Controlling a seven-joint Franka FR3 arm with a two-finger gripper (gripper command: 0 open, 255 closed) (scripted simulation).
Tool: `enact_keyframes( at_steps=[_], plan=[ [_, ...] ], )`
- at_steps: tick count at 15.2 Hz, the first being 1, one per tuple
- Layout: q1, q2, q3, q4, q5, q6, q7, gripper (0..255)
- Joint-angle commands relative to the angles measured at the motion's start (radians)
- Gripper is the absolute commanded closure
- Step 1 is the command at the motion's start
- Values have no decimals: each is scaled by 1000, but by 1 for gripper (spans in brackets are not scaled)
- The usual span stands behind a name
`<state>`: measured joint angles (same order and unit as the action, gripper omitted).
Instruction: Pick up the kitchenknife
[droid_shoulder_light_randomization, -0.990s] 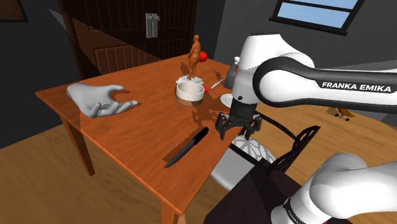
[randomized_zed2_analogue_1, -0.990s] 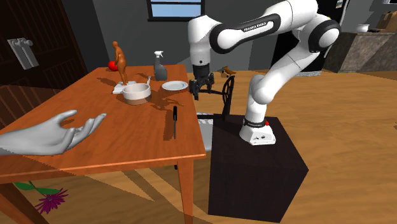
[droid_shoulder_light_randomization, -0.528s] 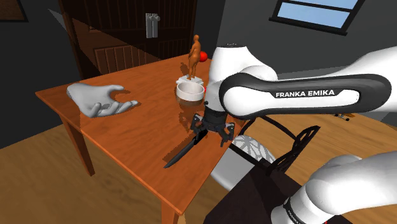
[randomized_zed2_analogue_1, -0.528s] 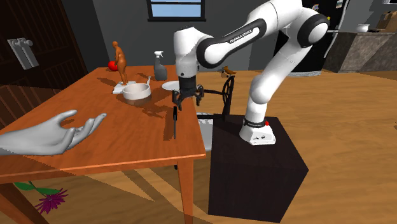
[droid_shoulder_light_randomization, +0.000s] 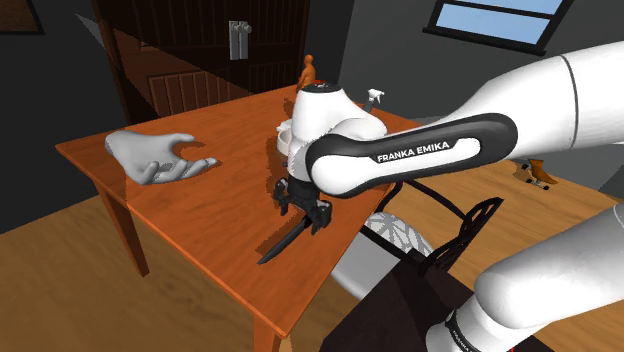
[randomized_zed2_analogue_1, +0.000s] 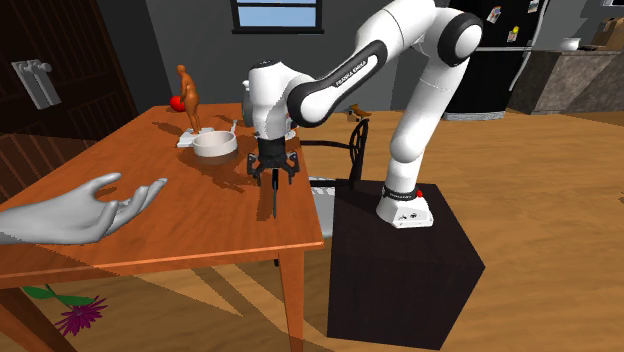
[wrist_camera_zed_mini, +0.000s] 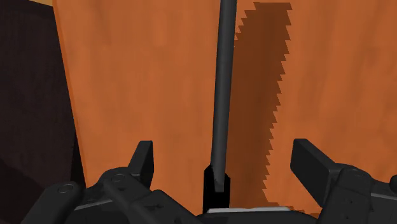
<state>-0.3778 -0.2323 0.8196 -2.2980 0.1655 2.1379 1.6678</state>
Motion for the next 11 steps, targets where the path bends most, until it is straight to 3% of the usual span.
enact_keyframes(
  at_steps=[1, 7, 8, 11],
  plan=[
    [-8, 24, 13, -11, -16, 32, 23, 0],
    [-17, 68, 34, -44, -47, 100, 49, 0],
    [-17, 67, 33, -45, -46, 100, 49, 255],
    [-17, 67, 33, -45, -46, 99, 48, 255]
  ],
)
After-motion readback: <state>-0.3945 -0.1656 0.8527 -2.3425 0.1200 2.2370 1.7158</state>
